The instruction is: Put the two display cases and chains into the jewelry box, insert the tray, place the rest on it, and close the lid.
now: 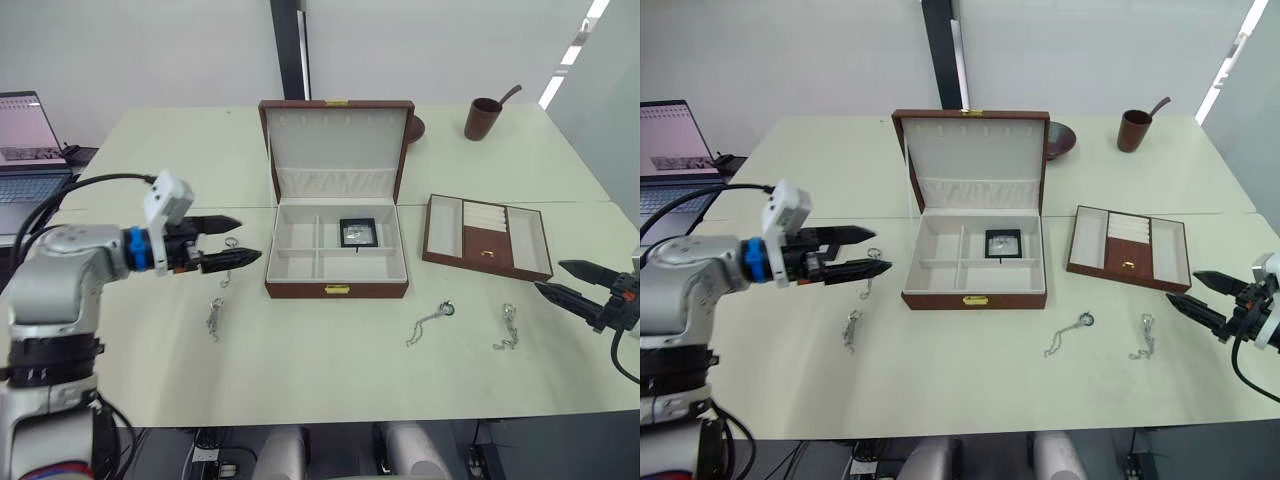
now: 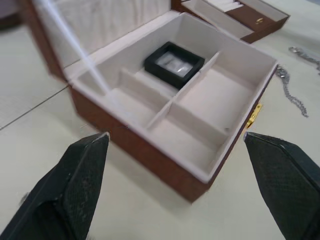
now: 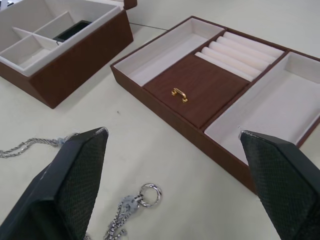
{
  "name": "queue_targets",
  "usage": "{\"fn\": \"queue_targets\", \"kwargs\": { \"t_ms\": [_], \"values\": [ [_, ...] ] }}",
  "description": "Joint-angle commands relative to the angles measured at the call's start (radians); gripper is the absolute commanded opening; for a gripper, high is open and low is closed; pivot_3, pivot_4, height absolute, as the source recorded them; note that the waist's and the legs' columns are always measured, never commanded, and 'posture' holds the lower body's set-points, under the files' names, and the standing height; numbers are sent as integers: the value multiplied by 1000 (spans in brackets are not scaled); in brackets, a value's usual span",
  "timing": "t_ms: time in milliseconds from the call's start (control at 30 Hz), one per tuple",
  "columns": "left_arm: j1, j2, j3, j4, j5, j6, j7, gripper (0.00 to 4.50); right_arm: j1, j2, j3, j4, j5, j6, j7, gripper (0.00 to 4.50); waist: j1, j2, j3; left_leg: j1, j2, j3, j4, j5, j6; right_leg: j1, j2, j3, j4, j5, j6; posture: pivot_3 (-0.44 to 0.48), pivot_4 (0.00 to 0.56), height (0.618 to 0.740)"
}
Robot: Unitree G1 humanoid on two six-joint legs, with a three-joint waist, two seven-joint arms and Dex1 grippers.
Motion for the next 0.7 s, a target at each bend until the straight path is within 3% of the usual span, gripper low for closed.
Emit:
{"fn": "queue_targets", "kwargs": {
  "t_ms": [33,167,300,500,700],
  "values": [
    [128,59,182,-82,-27,22,58,4460,-43,-21,-10,67,-19,-44,16,4500,1,0,0,1,0,0,0,0,0,0,0,0,0,0,0,0,150,740],
    [331,66,345,-102,-19,-8,107,4460,-98,-22,-7,186,-51,-93,17,4500,1,0,0,3,0,3,-2,0,0,1,0,1,-1,0,0,0,150,740],
    [465,1,448,-104,-12,-66,193,4460,-134,-15,3,302,-96,-169,6,4500,3,0,0,4,1,5,-2,0,0,2,-1,1,-1,0,0,0,150,740],
    [583,-99,485,-26,16,-223,306,4460,-157,-3,16,373,-122,-223,5,4500,6,-1,0,5,0,6,-2,0,0,2,-1,2,-1,0,0,0,150,740],
    [617,-156,471,79,29,-379,391,4460,-161,8,14,425,-139,-270,-10,4500,5,-1,-1,5,0,7,-3,0,0,2,-1,3,-1,0,0,0,150,740]
  ]
}}
